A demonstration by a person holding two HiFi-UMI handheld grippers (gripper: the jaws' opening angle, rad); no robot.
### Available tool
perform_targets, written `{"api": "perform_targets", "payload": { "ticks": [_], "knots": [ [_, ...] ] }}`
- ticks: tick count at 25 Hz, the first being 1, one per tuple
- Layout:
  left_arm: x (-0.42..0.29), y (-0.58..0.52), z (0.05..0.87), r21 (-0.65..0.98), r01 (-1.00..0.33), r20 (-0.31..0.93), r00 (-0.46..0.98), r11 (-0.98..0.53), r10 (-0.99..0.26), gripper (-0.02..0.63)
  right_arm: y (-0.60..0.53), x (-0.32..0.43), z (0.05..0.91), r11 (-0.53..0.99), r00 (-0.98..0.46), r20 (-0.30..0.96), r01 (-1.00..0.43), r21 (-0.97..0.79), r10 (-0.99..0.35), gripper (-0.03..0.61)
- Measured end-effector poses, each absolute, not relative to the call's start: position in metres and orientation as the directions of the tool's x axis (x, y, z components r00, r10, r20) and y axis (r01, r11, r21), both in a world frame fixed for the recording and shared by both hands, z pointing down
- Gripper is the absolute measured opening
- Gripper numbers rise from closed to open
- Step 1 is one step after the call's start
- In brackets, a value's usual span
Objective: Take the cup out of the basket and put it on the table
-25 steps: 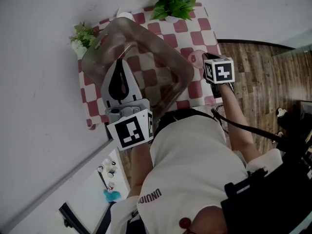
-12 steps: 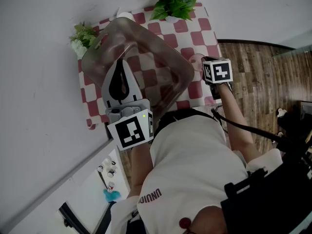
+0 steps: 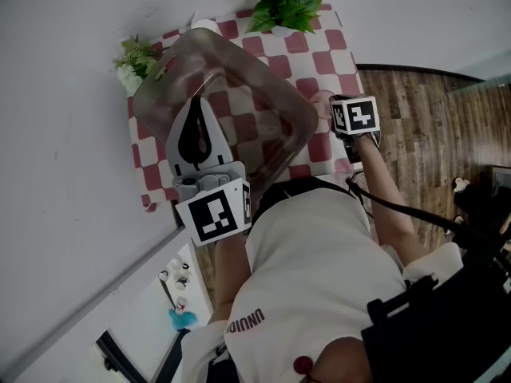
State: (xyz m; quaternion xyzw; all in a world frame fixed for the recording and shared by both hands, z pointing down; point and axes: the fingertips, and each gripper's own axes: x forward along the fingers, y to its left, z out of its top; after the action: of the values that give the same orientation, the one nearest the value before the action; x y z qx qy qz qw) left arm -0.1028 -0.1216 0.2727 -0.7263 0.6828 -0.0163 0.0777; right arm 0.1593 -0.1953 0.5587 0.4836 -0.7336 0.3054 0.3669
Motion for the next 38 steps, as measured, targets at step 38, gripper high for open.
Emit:
{"api": "perform_targets", "payload": {
  "ticks": [38],
  "knots": [
    [-0.104,-0.118,0.272,-0.134,-0.990,-0.089,0.044,-0.032,-0.995,0.012,-0.201,0.156,0.566,0.356,-0.303,0.844,-0.923,-0.145,-0.443,0.049]
  ]
}}
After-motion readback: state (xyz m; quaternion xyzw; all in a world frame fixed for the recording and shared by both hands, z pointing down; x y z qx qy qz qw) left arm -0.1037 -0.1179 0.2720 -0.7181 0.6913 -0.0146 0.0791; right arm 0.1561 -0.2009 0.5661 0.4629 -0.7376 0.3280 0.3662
